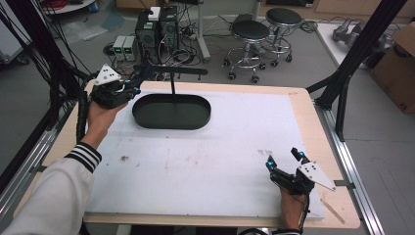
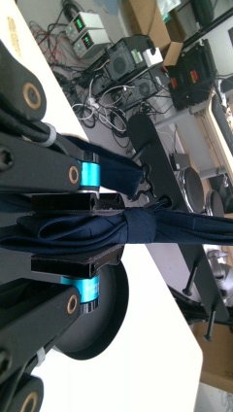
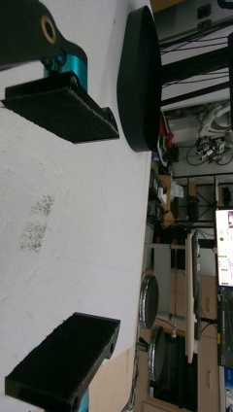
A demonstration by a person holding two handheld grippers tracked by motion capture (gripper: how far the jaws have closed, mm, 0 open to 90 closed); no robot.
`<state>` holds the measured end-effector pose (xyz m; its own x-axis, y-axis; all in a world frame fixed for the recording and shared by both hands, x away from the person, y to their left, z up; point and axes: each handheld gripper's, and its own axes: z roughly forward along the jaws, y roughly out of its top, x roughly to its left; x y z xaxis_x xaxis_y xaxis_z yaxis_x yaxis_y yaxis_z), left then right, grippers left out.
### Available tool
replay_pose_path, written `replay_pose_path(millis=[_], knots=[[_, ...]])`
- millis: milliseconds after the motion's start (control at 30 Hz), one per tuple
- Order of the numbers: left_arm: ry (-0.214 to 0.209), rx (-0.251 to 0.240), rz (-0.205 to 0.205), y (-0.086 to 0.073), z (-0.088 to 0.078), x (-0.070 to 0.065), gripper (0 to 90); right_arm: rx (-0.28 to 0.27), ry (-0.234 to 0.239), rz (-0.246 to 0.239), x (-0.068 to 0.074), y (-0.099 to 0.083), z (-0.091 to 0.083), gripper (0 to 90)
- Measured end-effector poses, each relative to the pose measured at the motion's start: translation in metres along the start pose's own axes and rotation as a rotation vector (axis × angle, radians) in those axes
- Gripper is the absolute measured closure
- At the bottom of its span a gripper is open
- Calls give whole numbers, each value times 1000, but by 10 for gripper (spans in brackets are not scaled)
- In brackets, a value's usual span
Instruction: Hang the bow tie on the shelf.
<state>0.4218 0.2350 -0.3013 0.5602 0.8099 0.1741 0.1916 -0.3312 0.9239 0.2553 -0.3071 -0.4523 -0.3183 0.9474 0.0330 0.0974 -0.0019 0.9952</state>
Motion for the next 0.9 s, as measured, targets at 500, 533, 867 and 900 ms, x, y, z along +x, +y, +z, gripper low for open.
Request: replay_pose_path(millis=[500, 533, 867, 900], knots=[[34, -39, -34, 24, 18, 12, 758, -3, 1, 2, 0, 0, -1, 102], [31, -45, -44, 25, 23, 11, 758, -3, 2, 3, 0, 0, 0, 102], [32, -53, -55, 24, 39, 7, 758, -1, 3, 5, 0, 0, 0, 102], [36, -56, -64, 23, 41, 7, 758, -1, 3, 5, 0, 0, 0, 102]])
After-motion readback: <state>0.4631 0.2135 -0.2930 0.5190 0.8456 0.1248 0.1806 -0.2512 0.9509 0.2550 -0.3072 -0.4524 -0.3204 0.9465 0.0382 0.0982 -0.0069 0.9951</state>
